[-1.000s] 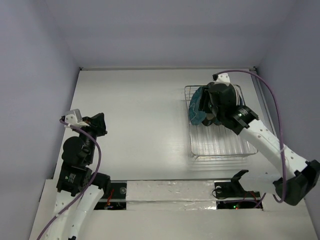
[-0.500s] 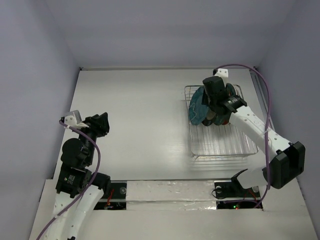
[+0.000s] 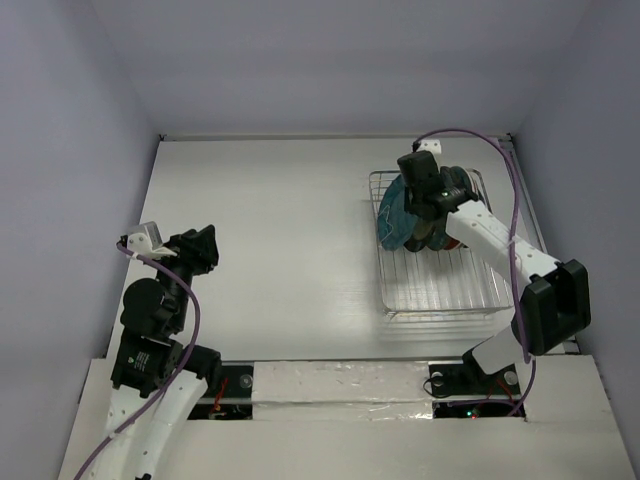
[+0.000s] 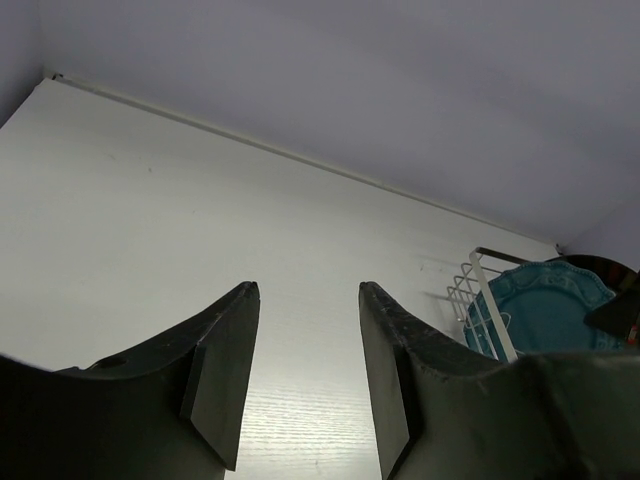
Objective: Unload the plates from the dish rack
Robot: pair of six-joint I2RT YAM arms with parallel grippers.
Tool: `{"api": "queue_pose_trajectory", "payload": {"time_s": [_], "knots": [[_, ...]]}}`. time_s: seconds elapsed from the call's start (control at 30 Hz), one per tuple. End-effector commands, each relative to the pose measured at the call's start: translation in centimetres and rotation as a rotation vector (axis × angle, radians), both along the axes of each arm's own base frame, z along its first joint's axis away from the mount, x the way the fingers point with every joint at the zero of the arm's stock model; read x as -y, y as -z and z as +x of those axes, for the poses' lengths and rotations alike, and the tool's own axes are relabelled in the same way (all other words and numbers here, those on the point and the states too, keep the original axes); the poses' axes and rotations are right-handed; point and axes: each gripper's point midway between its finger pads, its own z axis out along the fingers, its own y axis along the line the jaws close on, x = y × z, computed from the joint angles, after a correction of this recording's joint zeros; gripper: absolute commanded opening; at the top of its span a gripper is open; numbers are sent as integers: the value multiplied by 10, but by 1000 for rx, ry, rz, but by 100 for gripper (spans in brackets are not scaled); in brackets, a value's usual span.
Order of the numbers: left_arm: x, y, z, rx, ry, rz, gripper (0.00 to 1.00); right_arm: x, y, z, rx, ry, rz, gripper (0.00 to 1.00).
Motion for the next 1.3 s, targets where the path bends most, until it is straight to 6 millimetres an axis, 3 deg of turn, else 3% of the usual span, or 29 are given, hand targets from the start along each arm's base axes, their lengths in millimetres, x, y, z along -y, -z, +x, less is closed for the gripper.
{"api": "queue_pose_trajectory", "payload": {"time_s": [0.0, 0.13, 0.4, 0.47, 0.6, 0.63, 0.7, 0.73, 0.8, 0.83, 0.93, 0.97, 1.0, 1.03, 1.07, 1.1, 1.13, 1.17, 1.27], "knots": [[2, -4, -1, 29, 10, -8, 41, -3, -49, 16, 130, 11, 33, 0], [2, -5, -1, 31, 10, -8, 42, 3, -84, 9, 192, -3, 33, 0], [2, -4, 0, 26, 10, -8, 42, 9, -186, -15, 400, -24, 115, 0], [2, -4, 0, 26, 10, -8, 43, 13, -206, -24, 444, -25, 137, 0], [2, -3, 1, 24, 10, -8, 43, 1, -228, -37, 508, -70, 207, 0], [3, -3, 1, 22, 11, -9, 43, -19, -231, -37, 521, -128, 260, 0], [3, -3, 1, 22, 11, -9, 43, -48, -217, -31, 494, -192, 316, 0], [3, -2, 1, 21, 11, -8, 43, -78, -218, -30, 497, -270, 405, 0], [3, -1, 1, 16, 11, -7, 44, -114, -207, -25, 468, -336, 496, 0], [3, -1, 1, 16, 11, -7, 44, -144, -205, -16, 468, -386, 596, 0], [3, -1, 1, 15, 11, -8, 44, -203, -214, -8, 465, -463, 805, 0], [3, -1, 1, 12, 11, -7, 44, -233, -191, 1, 407, -480, 815, 0], [3, -1, 1, 12, 11, -7, 44, -249, -209, 5, 431, -501, 856, 0], [3, -1, 1, 12, 11, -9, 44, -265, -208, 9, 417, -506, 884, 0], [3, 0, 1, 10, 11, -8, 44, -289, -176, 24, 357, -498, 868, 0], [3, -1, 1, 10, 11, -8, 44, -303, -171, 28, 344, -498, 880, 0], [3, 0, 1, 9, 11, -8, 44, -317, -185, 31, 348, -503, 929, 0], [3, 0, 1, 9, 11, -8, 44, -334, -149, 46, 290, -487, 914, 0], [3, 0, 1, 10, 11, -8, 44, -362, -140, 57, 265, -483, 978, 0]]}}
